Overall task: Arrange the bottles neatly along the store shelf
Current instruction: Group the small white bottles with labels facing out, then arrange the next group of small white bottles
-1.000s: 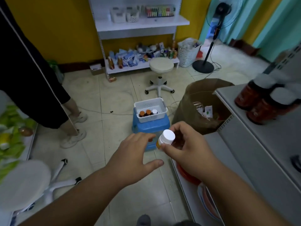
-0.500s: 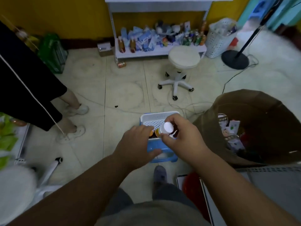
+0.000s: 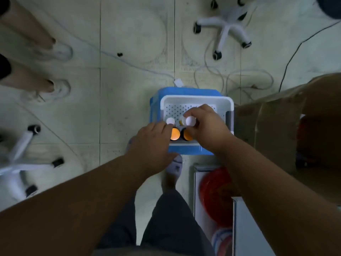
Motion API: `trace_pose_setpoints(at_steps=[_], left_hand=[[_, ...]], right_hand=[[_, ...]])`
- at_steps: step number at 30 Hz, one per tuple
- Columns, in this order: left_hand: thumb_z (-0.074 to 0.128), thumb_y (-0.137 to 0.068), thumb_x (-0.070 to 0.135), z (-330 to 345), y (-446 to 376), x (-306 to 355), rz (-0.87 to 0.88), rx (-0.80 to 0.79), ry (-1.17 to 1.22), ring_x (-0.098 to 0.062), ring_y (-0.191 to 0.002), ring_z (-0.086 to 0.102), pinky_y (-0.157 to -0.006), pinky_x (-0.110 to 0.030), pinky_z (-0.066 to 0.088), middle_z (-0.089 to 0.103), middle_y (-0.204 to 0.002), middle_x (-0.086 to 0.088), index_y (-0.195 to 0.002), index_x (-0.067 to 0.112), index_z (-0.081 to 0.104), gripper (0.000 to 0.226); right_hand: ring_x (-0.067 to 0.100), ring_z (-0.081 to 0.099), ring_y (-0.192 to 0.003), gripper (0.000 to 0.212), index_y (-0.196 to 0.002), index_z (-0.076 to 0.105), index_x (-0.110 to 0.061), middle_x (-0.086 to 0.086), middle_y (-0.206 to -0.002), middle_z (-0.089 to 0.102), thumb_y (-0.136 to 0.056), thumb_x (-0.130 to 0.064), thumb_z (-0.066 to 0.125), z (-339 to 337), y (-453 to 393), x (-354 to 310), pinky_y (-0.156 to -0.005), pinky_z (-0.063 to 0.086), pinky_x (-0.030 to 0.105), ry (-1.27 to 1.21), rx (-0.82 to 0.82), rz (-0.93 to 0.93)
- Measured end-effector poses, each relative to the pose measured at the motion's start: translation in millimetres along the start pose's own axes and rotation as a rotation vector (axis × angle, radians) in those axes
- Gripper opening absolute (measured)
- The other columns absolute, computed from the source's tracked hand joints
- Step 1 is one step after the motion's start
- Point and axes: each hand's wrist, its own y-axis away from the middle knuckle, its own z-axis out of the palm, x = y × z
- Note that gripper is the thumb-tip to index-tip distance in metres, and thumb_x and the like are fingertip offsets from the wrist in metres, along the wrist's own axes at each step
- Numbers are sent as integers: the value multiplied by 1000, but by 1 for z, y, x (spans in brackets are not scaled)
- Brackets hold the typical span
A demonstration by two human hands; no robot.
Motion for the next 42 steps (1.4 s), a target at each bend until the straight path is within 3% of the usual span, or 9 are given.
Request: trace_pose_setpoints(at_steps=[5,12,21,27,31,35,38,42], left_hand=[[71,-78,54,27,-5,-5,9,15,-20,-23,-104,52,-90,-40,46,55,-121,-3,-126,19,50,62],[73,-74,46,48,-2,-9,45,92,-57,-27,-96,55,-82,-42,49,59,-111,-9,-120,13,54,60],[71,-76,54,60,-3,-11,42,88,-89,-24,-105,54,-90,-40,46,57,-122,-6,-128,15,51,68],[65,-83,54,17,21,1,52,19,-79,-26,-114,49,-95,-41,44,52,-130,-6,-134,15,47,67],[71,-80,51,-42,49,17,105,22,-48,-28,-107,54,-91,-43,47,58,-121,-6,-129,15,53,63],[70,-78,49,-104,73,30,236,48,-44,-29,-103,54,-88,-46,47,58,-113,-6,-123,16,57,57],[58,-76,54,-151,84,46,397,66,-52,-29,-99,57,-85,-45,50,60,-111,-5,-121,16,60,59],[44,-76,62,-195,103,76,638,51,-139,-29,-93,60,-80,-45,51,64,-104,-3,-114,17,64,62]], right_hand=[[28,55,-98,25,-108,63,-13,11,-107,56,-86,-23,66,27,-45,17,-73,33,27,154,-87,34],[24,55,-103,29,-109,63,-16,9,-111,60,-83,-26,69,43,-83,30,-77,39,29,243,-212,56],[22,52,-97,31,-107,61,-17,7,-110,60,-79,-17,73,54,-97,39,-75,38,28,287,-257,37],[25,57,-106,36,-114,61,-16,7,-115,61,-81,-24,72,7,-41,9,-87,46,34,199,-118,43],[21,62,-97,34,-112,63,-16,4,-114,62,-81,-22,74,-49,37,-38,-80,44,25,58,-3,74],[14,59,-82,31,-106,64,-18,-2,-99,60,-79,-26,75,-92,123,-103,-76,47,27,-24,134,113],[16,60,-86,32,-107,65,-18,0,-98,59,-78,-25,75,-107,181,-141,-77,49,32,-25,296,147],[11,58,-91,34,-106,65,-23,-11,-97,53,-74,-25,76,-107,259,-177,-76,43,22,-15,544,284]])
